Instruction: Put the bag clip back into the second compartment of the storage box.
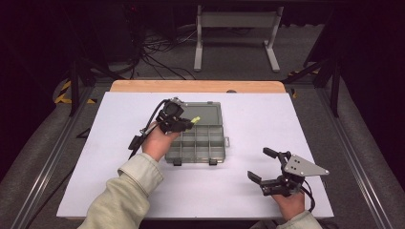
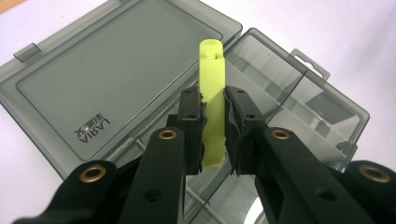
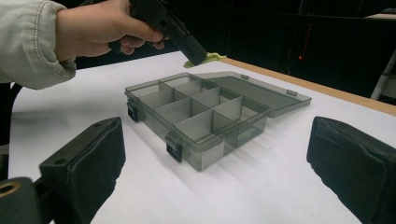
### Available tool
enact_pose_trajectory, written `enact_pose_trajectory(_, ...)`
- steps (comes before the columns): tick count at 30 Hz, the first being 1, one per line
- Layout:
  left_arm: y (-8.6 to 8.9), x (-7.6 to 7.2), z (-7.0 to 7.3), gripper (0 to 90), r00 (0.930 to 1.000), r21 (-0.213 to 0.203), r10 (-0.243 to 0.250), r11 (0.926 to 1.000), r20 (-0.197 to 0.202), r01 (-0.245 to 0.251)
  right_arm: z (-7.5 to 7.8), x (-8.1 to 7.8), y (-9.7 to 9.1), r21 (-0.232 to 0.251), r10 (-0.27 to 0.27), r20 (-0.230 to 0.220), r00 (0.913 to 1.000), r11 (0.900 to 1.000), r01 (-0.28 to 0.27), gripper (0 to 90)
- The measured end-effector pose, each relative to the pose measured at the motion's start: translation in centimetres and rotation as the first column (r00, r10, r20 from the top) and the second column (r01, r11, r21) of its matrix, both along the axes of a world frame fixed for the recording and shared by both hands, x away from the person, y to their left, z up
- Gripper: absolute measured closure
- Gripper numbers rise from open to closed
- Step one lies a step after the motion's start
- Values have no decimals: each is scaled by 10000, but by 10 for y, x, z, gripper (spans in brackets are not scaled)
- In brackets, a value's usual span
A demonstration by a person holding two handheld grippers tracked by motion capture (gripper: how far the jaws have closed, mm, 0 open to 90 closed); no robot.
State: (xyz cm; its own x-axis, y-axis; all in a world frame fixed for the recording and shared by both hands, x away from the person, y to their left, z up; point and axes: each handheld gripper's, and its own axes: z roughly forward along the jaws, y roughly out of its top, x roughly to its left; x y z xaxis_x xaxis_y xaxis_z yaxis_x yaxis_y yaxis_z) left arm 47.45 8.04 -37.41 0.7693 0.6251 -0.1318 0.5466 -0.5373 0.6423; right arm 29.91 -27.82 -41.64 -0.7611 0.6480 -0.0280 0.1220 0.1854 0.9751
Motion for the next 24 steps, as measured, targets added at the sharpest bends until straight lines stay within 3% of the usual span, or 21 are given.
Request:
enact_pose_trajectory(10,1,2,-8,772,9985,126,83,9999,-543,-76,0,0,0,49,-24,-48,10000,10000,24,51)
enact_pose_trajectory(24,2,4,-18,772,9956,175,117,9998,-928,-101,0,0,0,11,-3,-17,10000,10000,3,51)
